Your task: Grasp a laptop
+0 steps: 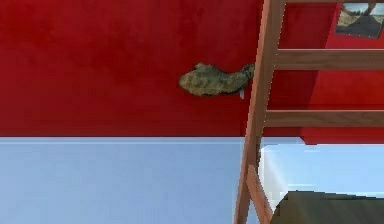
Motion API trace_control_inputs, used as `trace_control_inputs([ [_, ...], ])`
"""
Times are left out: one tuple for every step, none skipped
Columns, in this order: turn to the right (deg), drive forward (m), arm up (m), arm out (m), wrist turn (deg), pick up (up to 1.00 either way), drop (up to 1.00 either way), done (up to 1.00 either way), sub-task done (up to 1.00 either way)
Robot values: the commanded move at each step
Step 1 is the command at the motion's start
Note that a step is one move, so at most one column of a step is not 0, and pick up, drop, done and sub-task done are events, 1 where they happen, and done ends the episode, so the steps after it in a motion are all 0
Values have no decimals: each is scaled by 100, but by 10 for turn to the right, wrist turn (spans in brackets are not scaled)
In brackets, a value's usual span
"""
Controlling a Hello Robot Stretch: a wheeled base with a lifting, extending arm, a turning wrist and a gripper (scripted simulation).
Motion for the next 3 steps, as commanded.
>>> trace_control_inputs([
  [0,0,50,0,0,0,0,0,0],
  [0,0,38,0,0,0,0,0,0],
  [0,0,0,20,0,0,0,0,0],
])
